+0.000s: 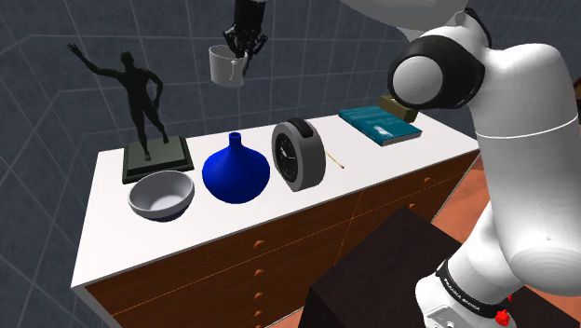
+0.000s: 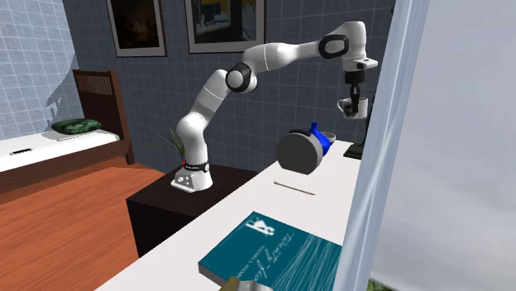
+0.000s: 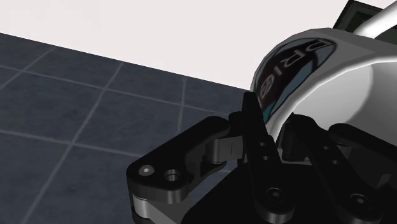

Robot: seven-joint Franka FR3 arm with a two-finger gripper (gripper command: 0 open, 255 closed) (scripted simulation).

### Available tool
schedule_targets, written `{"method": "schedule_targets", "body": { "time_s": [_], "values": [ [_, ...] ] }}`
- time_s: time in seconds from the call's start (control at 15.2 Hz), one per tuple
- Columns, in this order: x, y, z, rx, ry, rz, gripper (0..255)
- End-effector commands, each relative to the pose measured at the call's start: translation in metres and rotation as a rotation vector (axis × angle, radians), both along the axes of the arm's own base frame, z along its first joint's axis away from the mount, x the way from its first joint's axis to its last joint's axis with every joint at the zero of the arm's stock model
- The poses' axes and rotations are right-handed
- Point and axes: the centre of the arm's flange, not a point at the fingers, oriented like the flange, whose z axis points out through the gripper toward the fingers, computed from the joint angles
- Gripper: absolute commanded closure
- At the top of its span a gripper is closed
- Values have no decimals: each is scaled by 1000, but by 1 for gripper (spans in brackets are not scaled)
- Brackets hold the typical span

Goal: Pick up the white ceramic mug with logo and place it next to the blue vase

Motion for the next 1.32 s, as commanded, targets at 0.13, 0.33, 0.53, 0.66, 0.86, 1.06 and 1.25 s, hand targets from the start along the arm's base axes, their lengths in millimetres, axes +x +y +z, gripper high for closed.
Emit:
{"method": "schedule_targets", "body": {
  "time_s": [0.13,0.33,0.53,0.66,0.86,1.06,1.25],
  "values": [
    [0,4,-19,0,-1,-1,255],
    [0,4,-35,0,-1,-1,255],
    [0,4,-51,0,-1,-1,255],
    [0,4,-62,0,-1,-1,255],
    [0,4,-77,0,-1,-1,255],
    [0,4,-93,0,-1,-1,255],
    [0,4,-109,0,-1,-1,255]
  ]
}}
